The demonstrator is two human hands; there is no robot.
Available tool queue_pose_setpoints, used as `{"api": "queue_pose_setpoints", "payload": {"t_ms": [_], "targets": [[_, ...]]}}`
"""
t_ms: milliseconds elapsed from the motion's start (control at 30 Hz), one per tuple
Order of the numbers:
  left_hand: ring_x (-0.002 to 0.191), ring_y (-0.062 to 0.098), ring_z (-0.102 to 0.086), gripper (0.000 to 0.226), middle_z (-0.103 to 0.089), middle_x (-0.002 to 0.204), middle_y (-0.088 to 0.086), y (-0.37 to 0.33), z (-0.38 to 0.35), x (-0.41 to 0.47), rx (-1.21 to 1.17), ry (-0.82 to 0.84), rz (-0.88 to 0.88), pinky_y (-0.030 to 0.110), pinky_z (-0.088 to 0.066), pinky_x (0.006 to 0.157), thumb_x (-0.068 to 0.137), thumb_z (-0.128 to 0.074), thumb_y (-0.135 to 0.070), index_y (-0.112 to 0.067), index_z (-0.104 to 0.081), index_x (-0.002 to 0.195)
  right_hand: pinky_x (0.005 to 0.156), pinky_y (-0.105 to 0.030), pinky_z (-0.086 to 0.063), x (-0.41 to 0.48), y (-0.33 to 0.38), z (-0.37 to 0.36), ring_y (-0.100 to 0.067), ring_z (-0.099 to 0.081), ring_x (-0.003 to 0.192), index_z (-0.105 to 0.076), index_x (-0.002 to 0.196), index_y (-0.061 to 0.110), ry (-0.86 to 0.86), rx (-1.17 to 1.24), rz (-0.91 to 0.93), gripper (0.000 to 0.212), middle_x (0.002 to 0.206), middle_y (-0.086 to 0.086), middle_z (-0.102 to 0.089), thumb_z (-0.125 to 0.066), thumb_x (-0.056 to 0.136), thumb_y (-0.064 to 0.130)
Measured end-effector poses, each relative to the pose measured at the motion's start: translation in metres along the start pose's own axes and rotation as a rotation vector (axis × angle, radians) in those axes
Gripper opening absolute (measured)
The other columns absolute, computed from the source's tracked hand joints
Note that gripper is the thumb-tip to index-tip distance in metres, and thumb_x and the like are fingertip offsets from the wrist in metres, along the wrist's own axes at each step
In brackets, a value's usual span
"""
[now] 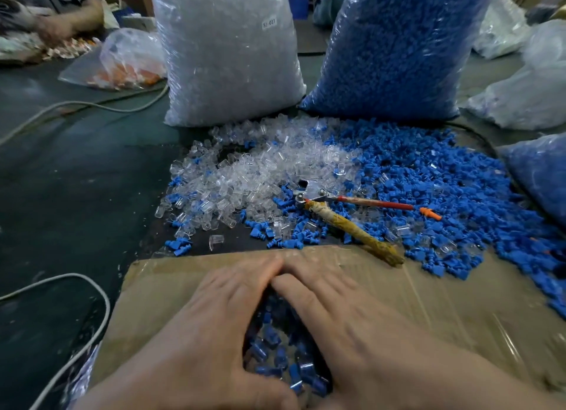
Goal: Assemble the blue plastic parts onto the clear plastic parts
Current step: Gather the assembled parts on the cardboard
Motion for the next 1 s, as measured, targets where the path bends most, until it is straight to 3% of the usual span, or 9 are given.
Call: {"api": "queue_pose_setpoints", "payload": {"t_ms": [67, 133, 267, 400, 500, 567, 767, 933, 1000], "targets": [[0.143, -0.019, 0.007, 0.128, 0.006, 0.154, -0.038, 0.002, -0.011, 0.008, 0.087, 0.021, 0.013, 0.012, 0.002, 0.118, 0.044, -0.027, -0.110, -0.052, 0.012, 0.151, 0.113, -0.020, 0.014, 0.000, -0.001, -0.001, -0.005, 0.011, 0.146, 0.008, 0.151, 0.025, -0.063, -0.148, -0.033, 0.105, 0.163, -0.002, 0.002, -0.048, 0.080, 0.078], [0.145, -0.017, 0.006, 0.123, 0.006, 0.156, -0.030, 0.002, -0.012, 0.017, 0.127, 0.018, 0.028, 0.013, 0.002, 0.118, 0.050, -0.022, -0.109, -0.044, 0.010, 0.149, 0.113, -0.024, 0.003, 0.001, -0.003, 0.003, -0.012, -0.010, 0.145, -0.001, 0.152, 0.018, -0.095, -0.181, -0.096, 0.108, 0.160, -0.010, -0.018, -0.044, 0.076, 0.081], [0.134, 0.011, -0.050, 0.089, -0.055, 0.146, 0.000, -0.010, -0.005, 0.023, 0.066, -0.134, 0.026, 0.026, -0.031, 0.110, 0.083, -0.045, -0.075, -0.012, -0.049, 0.146, 0.113, -0.020, 0.003, 0.012, -0.008, 0.004, -0.018, -0.009, 0.147, 0.014, 0.146, 0.034, -0.145, -0.019, -0.076, 0.111, 0.160, -0.002, -0.008, -0.056, 0.072, 0.078], [0.135, -0.002, -0.042, 0.076, -0.053, 0.145, -0.010, -0.012, -0.008, 0.026, -0.098, -0.230, 0.105, 0.020, -0.028, 0.115, 0.079, -0.043, -0.055, -0.020, -0.046, 0.146, 0.119, -0.029, -0.004, 0.016, -0.008, 0.006, -0.021, -0.009, 0.148, 0.013, 0.147, 0.032, -0.156, -0.017, -0.060, 0.118, 0.160, -0.006, -0.009, -0.066, 0.070, 0.075], [0.132, -0.017, -0.038, 0.064, -0.048, 0.143, -0.030, -0.007, -0.004, 0.019, -0.344, -0.354, 0.197, 0.006, -0.028, 0.108, 0.077, -0.050, -0.051, -0.046, -0.039, 0.139, 0.120, -0.039, -0.012, 0.013, -0.004, 0.006, -0.025, -0.014, 0.148, 0.006, 0.151, 0.026, -0.174, -0.030, -0.050, 0.113, 0.161, -0.011, -0.010, -0.063, 0.074, 0.073], [0.131, -0.014, -0.044, 0.057, -0.054, 0.139, -0.030, -0.003, -0.004, 0.012, -0.489, -0.440, 0.231, 0.013, -0.036, 0.110, 0.081, -0.057, -0.038, -0.047, -0.043, 0.135, 0.121, -0.041, -0.012, 0.015, -0.002, 0.004, -0.022, -0.012, 0.149, 0.003, 0.154, 0.021, -0.175, -0.047, -0.044, 0.107, 0.161, -0.008, -0.012, -0.056, 0.080, 0.072], [0.123, -0.016, -0.048, 0.053, -0.057, 0.136, -0.023, -0.006, -0.006, 0.009, -0.350, -0.508, 0.255, -0.001, -0.031, 0.098, 0.085, -0.053, -0.033, -0.042, -0.047, 0.136, 0.111, -0.031, -0.027, 0.020, 0.003, 0.011, -0.014, -0.036, 0.133, -0.031, 0.146, 0.014, -0.273, 0.025, -0.046, 0.088, 0.140, 0.001, -0.044, -0.071, 0.072, 0.042], [0.124, -0.002, -0.058, 0.058, -0.063, 0.130, -0.026, -0.003, -0.001, 0.002, -0.577, -0.506, 0.225, 0.025, -0.048, 0.100, 0.070, -0.049, -0.040, -0.052, -0.052, 0.126, 0.093, -0.040, -0.042, 0.024, 0.003, 0.012, -0.022, -0.050, 0.109, -0.059, 0.121, 0.020, -0.292, -0.125, -0.111, 0.049, 0.118, 0.002, -0.058, -0.057, 0.079, 0.047], [0.126, -0.007, -0.053, 0.063, -0.058, 0.133, -0.030, -0.011, 0.000, 0.003, -0.467, -0.474, 0.194, 0.018, -0.043, 0.102, 0.068, -0.048, -0.039, -0.050, -0.051, 0.130, 0.084, -0.043, -0.044, 0.023, 0.000, 0.015, -0.024, -0.052, 0.098, -0.062, 0.116, 0.022, -0.315, -0.176, -0.160, 0.044, 0.111, 0.002, -0.061, -0.050, 0.082, 0.045]]}}
Point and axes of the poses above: each hand's wrist, its own x-axis towards the middle knuckle, its own z-axis out of the back of the hand, y = z × x, the point moved 8 cm from there along x, towards the middle knuckle
